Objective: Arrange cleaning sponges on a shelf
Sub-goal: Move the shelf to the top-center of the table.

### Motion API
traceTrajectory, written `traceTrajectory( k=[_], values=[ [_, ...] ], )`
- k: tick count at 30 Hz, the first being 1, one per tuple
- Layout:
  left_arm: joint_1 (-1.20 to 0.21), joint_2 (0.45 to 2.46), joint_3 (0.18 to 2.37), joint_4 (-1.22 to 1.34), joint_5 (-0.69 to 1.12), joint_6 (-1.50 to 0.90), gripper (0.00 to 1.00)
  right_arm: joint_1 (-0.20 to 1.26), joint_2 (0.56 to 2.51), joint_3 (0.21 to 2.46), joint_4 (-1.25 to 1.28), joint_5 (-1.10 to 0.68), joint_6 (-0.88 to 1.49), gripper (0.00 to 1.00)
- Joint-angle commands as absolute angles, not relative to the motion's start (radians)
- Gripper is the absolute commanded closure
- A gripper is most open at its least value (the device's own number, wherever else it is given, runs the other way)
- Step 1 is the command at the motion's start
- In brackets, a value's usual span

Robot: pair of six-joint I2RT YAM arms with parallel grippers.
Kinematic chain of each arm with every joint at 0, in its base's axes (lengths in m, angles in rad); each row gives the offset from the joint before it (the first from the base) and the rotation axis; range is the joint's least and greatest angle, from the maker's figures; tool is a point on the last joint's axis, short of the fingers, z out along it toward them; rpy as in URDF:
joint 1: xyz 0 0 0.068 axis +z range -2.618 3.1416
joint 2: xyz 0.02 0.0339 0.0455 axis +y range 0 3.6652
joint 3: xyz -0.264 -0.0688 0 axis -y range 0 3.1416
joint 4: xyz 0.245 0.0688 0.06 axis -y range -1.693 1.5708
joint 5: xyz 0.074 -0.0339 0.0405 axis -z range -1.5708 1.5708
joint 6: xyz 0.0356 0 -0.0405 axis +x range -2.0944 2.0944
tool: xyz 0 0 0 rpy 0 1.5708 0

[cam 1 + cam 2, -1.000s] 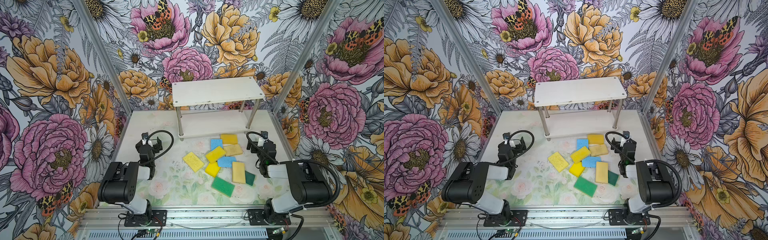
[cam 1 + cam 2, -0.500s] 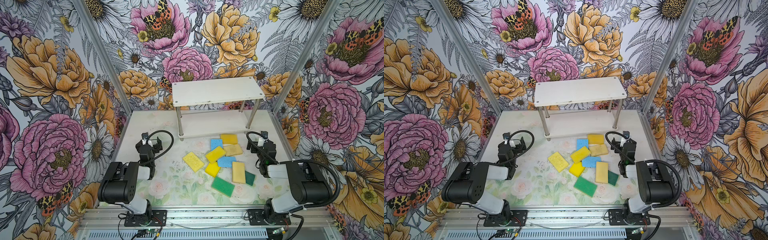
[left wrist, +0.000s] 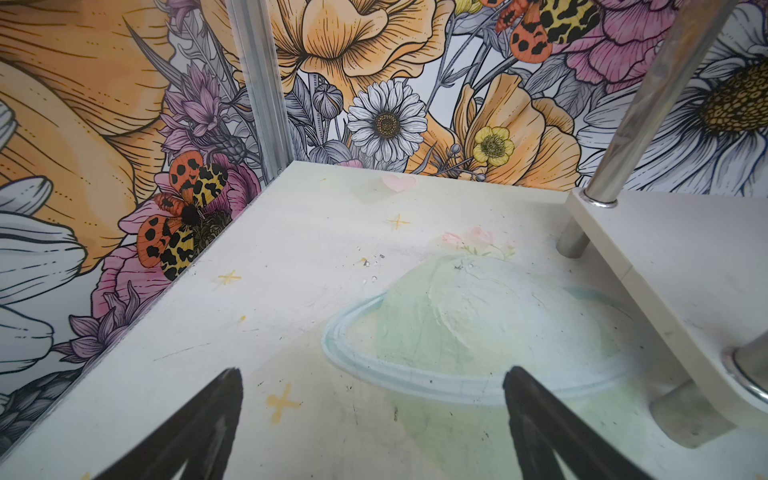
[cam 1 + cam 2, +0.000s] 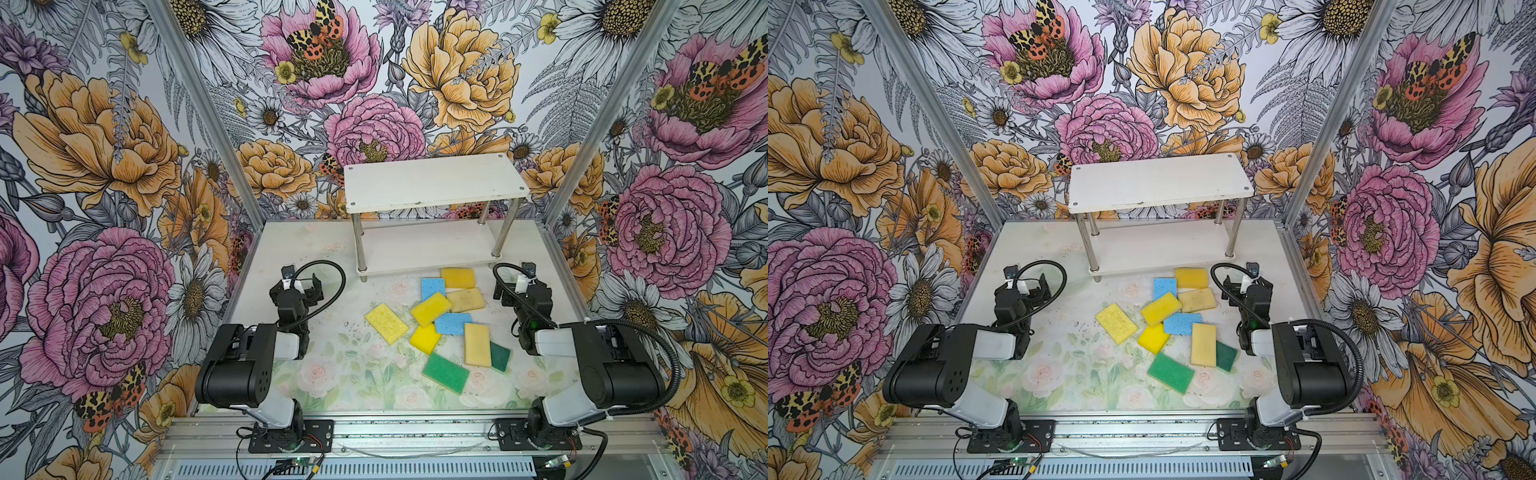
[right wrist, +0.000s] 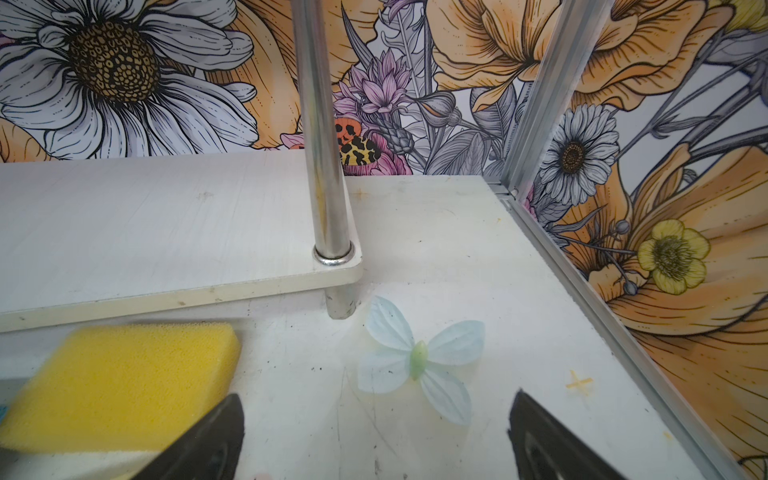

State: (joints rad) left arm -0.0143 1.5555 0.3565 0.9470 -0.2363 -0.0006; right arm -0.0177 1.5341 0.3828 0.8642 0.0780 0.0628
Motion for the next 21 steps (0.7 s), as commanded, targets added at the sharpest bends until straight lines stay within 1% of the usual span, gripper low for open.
traceTrajectory(
  k=[1, 5, 8, 12, 15, 21],
  values=[
    [-0.006, 1.551, 0.368, 0.960, -0.218, -0.013, 0.01, -0.027, 1.538, 0.395, 0.867, 0.058, 0.078, 0.01],
    [-0.007, 1.543, 0.371, 0.948, -0.228, -0.015, 0.01, -0.029, 1.515, 0.362, 0.915, 0.110, 0.101, 0.06],
    [-0.008, 1.481, 0.399, 0.842, -0.255, -0.022, 0.01, -0.029, 1.429, 0.336, 0.890, 0.169, 0.122, 0.06],
    [-0.028, 1.397, 0.497, 0.603, -0.316, -0.016, 0.01, -0.028, 1.273, 0.331, 0.768, 0.237, 0.146, 0.03],
    [-0.049, 1.358, 0.555, 0.487, -0.371, -0.032, 0.01, -0.031, 1.163, 0.342, 0.682, 0.289, 0.223, 0.01],
    [-0.046, 1.268, 0.627, 0.291, -0.386, -0.198, 0.01, -0.032, 1.055, 0.475, 0.368, 0.215, 0.320, 0.01]
  ],
)
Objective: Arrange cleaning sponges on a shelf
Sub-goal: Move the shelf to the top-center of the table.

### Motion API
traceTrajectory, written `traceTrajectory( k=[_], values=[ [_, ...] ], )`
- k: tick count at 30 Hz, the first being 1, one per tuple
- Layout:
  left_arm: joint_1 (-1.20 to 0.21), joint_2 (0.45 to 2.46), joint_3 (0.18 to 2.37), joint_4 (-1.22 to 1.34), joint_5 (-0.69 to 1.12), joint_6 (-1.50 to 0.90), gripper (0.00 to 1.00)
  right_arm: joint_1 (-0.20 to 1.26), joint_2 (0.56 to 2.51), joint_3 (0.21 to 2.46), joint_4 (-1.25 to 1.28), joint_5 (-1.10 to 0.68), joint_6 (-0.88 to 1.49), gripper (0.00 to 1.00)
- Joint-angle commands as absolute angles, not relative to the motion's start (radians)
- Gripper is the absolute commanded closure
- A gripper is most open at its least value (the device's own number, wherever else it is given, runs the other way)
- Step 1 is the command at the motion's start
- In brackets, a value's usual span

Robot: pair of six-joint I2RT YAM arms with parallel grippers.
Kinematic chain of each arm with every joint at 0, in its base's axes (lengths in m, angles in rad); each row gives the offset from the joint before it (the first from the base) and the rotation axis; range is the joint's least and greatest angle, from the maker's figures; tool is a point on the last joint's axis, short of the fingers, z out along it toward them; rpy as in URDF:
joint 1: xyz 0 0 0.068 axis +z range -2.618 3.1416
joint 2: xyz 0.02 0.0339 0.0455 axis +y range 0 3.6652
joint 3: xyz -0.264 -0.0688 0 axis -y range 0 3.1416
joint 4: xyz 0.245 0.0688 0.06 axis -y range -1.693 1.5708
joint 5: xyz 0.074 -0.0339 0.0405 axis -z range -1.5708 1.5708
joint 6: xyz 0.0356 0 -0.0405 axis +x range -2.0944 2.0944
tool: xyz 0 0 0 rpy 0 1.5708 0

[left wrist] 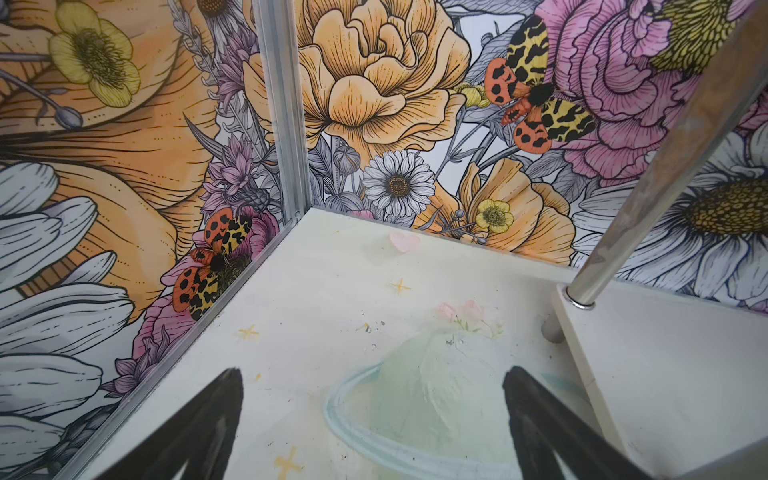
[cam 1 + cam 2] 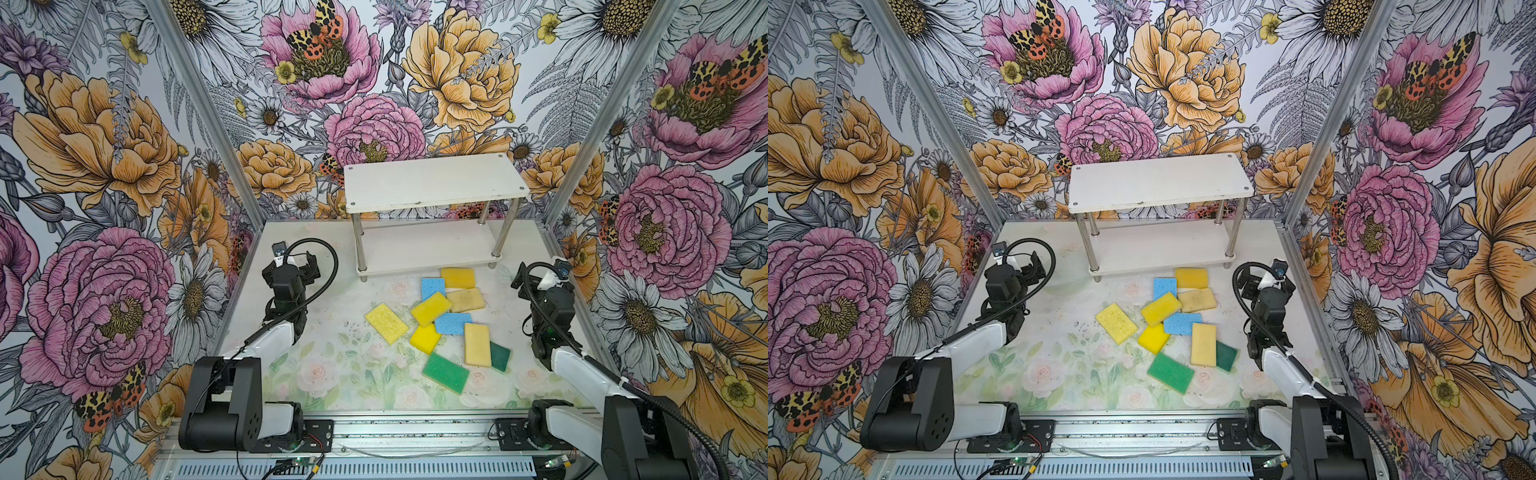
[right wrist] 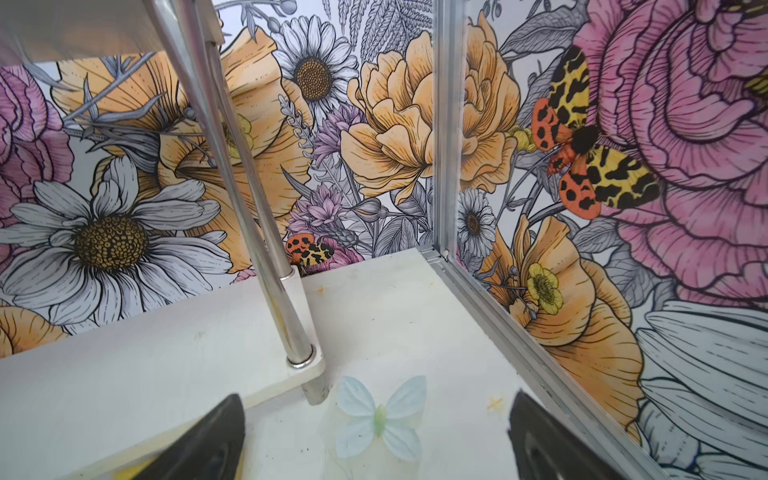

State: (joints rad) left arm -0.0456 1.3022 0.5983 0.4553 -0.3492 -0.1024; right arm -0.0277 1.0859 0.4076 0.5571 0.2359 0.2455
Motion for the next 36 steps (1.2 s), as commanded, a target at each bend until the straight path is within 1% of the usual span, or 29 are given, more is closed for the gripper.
traceTrajectory(
  k=[1, 7, 14, 17, 22, 27, 32, 36],
  values=[
    [-0.046, 1.258, 0.641, 0.259, -0.381, -0.213, 0.01, -0.031, 1.045, 0.491, 0.331, 0.209, 0.336, 0.00],
    [-0.037, 1.206, 0.747, 0.030, -0.330, -0.312, 0.01, -0.038, 1.015, 0.608, 0.090, 0.138, 0.423, 0.01],
    [-0.035, 1.117, 0.783, -0.097, -0.240, -0.414, 0.01, -0.057, 1.053, 0.735, -0.142, -0.019, 0.502, 0.00],
    [-0.031, 1.086, 0.807, -0.153, -0.128, -0.450, 0.01, -0.068, 1.084, 0.790, -0.230, -0.128, 0.533, 0.01],
    [-0.042, 1.094, 0.878, -0.295, 0.058, -0.443, 0.01, -0.070, 1.137, 0.865, -0.357, -0.294, 0.554, 0.01],
    [-0.091, 1.106, 0.899, -0.393, 0.135, -0.459, 0.01, -0.069, 1.149, 0.872, -0.445, -0.410, 0.564, 0.01],
    [-0.153, 1.129, 0.897, -0.432, 0.215, -0.489, 0.01, -0.065, 1.137, 0.856, -0.514, -0.456, 0.569, 0.00],
    [-0.224, 1.140, 0.898, -0.432, 0.266, -0.517, 0.01, -0.042, 1.140, 0.855, -0.589, -0.452, 0.550, 0.01]
  ],
)
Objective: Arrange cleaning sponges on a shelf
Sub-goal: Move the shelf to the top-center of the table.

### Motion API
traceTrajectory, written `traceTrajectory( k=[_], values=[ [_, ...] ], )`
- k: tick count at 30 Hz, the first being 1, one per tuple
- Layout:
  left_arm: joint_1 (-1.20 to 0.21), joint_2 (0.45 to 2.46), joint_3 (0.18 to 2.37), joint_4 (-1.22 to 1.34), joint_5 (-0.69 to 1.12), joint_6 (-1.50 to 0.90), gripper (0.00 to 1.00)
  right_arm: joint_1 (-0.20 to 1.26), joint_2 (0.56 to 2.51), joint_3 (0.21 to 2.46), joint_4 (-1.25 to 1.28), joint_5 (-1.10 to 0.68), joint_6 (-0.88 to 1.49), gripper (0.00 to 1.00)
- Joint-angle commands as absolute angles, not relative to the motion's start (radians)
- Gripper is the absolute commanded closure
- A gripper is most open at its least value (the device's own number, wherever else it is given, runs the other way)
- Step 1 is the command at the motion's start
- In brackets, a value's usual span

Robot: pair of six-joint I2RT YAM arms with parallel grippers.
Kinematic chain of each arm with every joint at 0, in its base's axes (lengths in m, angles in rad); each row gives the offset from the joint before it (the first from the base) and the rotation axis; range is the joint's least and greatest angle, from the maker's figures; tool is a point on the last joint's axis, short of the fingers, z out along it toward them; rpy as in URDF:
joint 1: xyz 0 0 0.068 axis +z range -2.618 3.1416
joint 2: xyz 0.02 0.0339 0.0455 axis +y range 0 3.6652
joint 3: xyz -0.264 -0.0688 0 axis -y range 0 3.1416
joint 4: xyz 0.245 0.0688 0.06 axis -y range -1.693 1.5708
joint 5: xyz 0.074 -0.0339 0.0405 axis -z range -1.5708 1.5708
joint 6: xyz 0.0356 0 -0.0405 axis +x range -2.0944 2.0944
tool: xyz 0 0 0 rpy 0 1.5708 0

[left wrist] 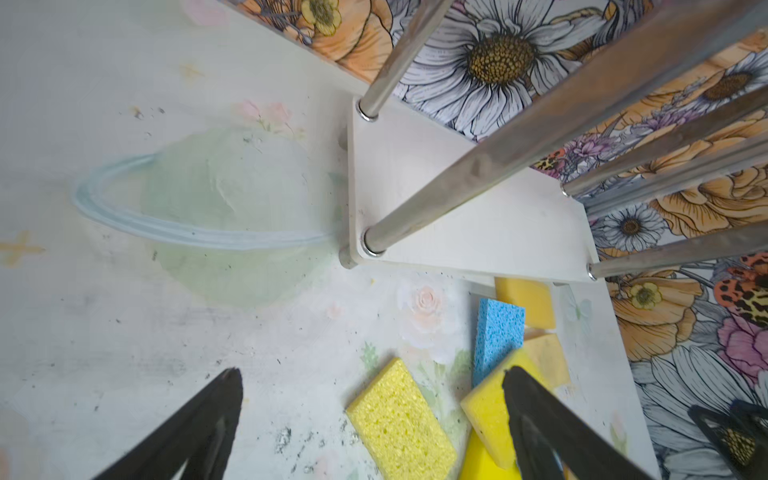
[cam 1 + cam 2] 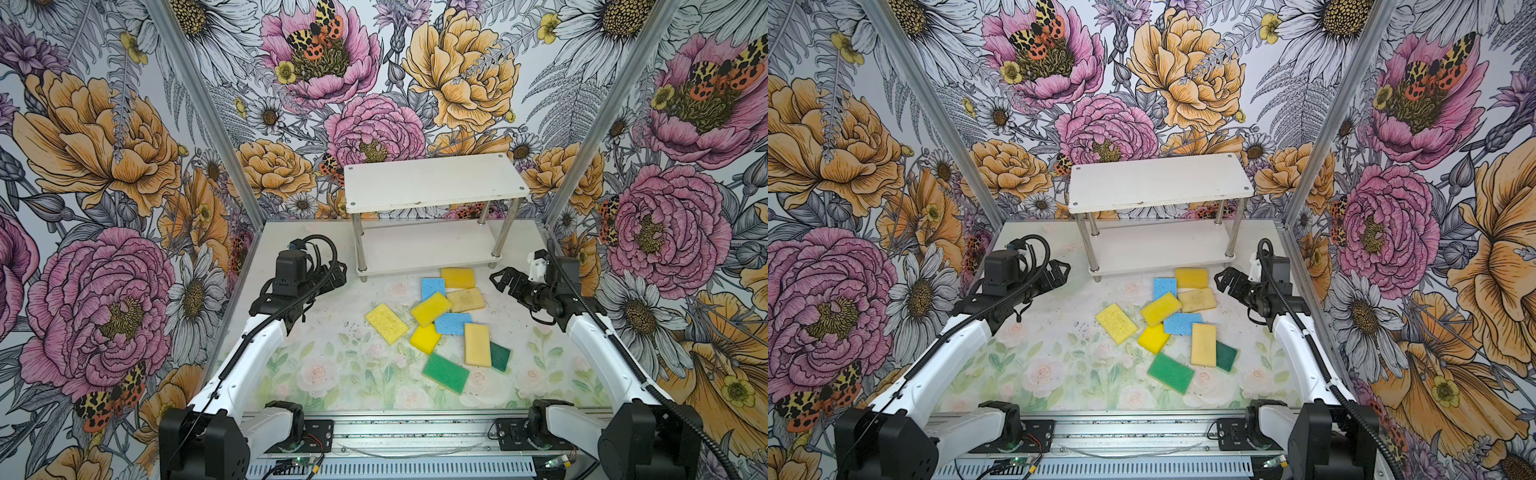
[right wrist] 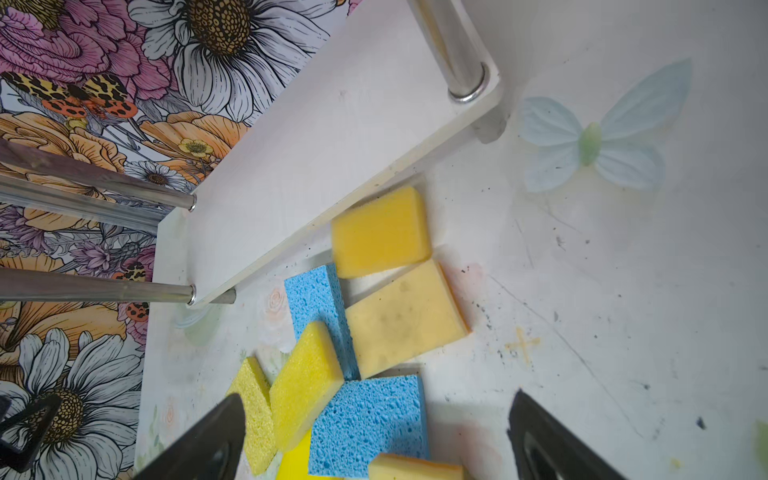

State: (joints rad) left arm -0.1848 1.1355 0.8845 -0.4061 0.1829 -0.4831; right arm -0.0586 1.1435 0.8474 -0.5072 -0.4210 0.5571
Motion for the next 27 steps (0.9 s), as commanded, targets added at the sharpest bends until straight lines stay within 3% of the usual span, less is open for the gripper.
traceTrajectory(
  k=[1, 10, 16, 27],
  values=[
    [-0.238, 1.141, 0.899, -0.432, 0.276, -0.526, 0.01, -0.032, 1.145, 0.857, -0.606, -0.449, 0.540, 0.02],
    [-0.249, 1.152, 0.871, -0.387, 0.222, -0.600, 0.01, -0.038, 1.209, 0.941, -0.660, -0.255, 0.526, 0.00],
    [-0.009, 1.235, 0.796, -0.129, 0.362, -0.796, 0.01, -0.149, 1.348, 1.118, -0.585, -0.249, 0.702, 0.00],
    [0.054, 1.638, 1.136, -0.106, 0.452, -0.827, 0.01, -0.292, 1.759, 1.502, -0.464, -0.338, 0.799, 0.01]
  ],
)
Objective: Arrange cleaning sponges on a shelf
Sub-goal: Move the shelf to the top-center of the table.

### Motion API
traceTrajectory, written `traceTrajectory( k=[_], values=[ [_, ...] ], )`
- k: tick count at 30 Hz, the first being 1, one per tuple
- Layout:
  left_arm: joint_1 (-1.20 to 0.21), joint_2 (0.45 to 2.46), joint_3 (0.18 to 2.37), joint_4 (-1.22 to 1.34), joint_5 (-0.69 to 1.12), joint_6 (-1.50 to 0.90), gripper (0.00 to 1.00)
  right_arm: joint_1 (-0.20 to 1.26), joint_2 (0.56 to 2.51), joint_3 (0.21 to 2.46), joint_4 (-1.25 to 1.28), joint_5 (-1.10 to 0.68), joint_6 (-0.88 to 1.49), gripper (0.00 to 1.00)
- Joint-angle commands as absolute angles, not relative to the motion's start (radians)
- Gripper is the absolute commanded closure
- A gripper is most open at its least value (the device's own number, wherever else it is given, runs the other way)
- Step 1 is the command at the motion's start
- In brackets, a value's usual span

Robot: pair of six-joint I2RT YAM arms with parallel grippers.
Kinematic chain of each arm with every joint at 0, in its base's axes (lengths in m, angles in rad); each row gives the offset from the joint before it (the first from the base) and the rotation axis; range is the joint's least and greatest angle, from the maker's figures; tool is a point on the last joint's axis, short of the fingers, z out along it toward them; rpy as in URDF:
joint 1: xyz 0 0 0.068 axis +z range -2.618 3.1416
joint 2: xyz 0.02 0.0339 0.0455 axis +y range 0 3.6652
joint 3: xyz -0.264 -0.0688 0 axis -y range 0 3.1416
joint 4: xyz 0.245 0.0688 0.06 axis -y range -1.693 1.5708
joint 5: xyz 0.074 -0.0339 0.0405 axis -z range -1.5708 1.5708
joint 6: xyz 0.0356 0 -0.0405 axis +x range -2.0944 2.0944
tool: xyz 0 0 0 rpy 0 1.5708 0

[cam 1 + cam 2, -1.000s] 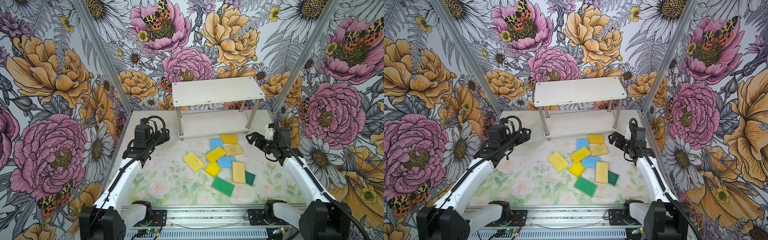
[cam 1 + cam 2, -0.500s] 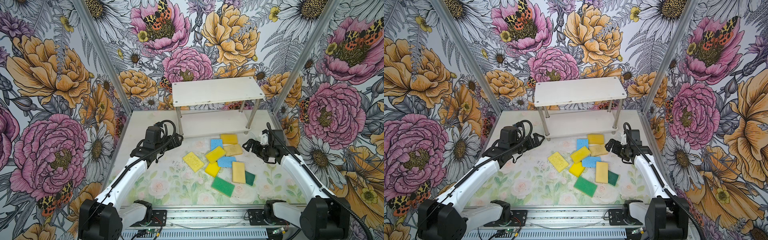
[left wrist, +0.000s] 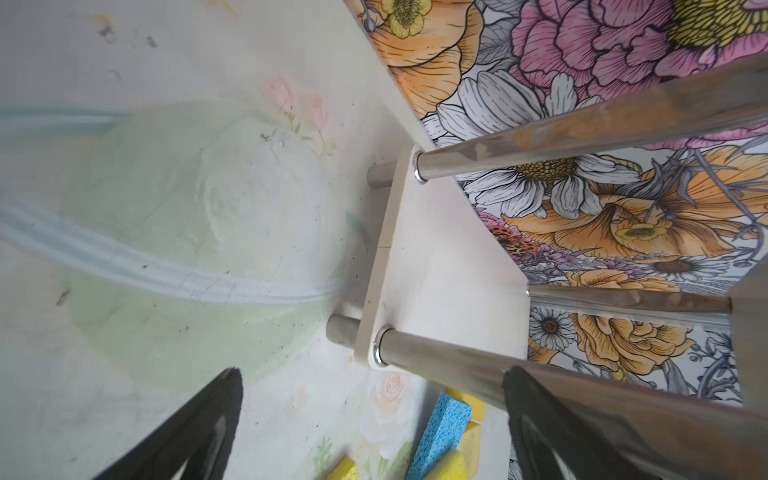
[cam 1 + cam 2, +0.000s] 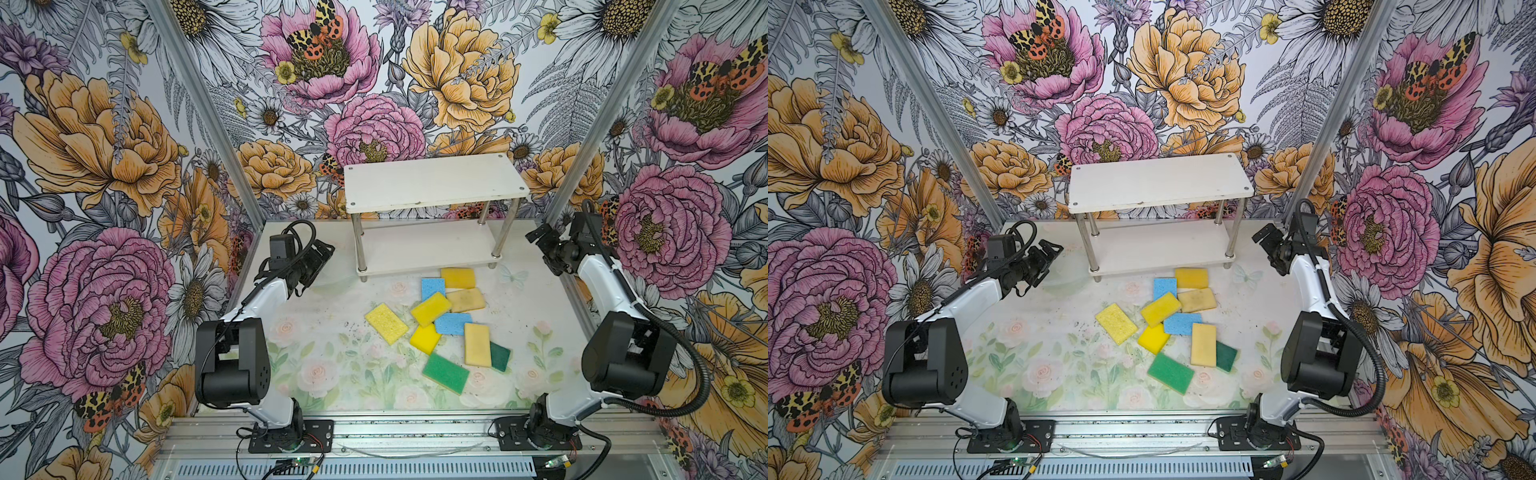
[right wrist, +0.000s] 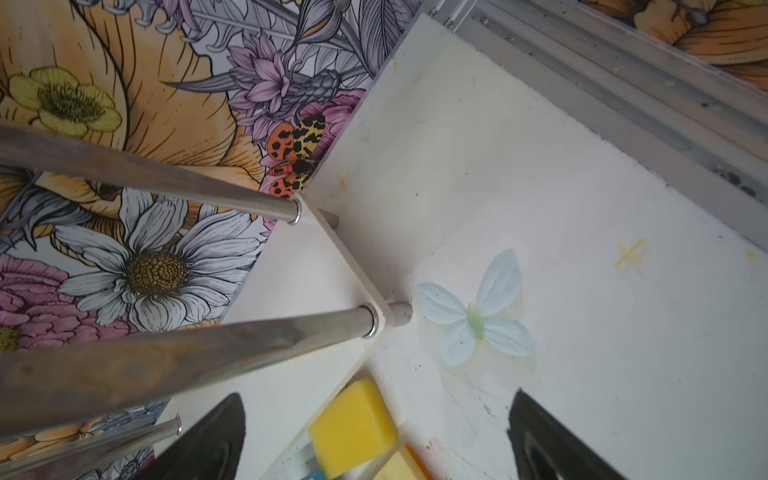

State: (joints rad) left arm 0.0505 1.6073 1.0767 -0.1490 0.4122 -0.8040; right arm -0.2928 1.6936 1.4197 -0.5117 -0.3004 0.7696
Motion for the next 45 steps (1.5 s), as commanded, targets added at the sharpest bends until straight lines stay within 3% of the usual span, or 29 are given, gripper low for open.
traceTrajectory(
  k=[1, 7, 16, 26, 36, 45],
  values=[
    [0.055, 1.660, 1.157, -0.106, 0.447, -0.824, 0.01, -0.292, 1.801, 1.546, -0.460, -0.354, 0.796, 0.01],
    [0.061, 1.802, 1.269, -0.134, 0.424, -0.837, 0.01, -0.278, 2.057, 1.803, -0.444, -0.539, 0.768, 0.03],
    [-0.009, 1.975, 1.451, -0.175, 0.435, -0.851, 0.01, -0.252, 2.206, 1.970, -0.448, -0.690, 0.765, 0.03],
    [-0.093, 1.945, 1.404, -0.162, 0.422, -0.850, 0.01, -0.184, 2.049, 1.740, -0.448, -0.695, 0.665, 0.03],
    [-0.117, 1.843, 1.265, -0.139, 0.416, -0.839, 0.01, -0.157, 1.786, 1.392, -0.443, -0.575, 0.619, 0.02],
    [-0.052, 1.830, 1.208, -0.124, 0.446, -0.844, 0.01, -0.241, 1.728, 1.299, -0.448, -0.479, 0.657, 0.02]
  ],
)
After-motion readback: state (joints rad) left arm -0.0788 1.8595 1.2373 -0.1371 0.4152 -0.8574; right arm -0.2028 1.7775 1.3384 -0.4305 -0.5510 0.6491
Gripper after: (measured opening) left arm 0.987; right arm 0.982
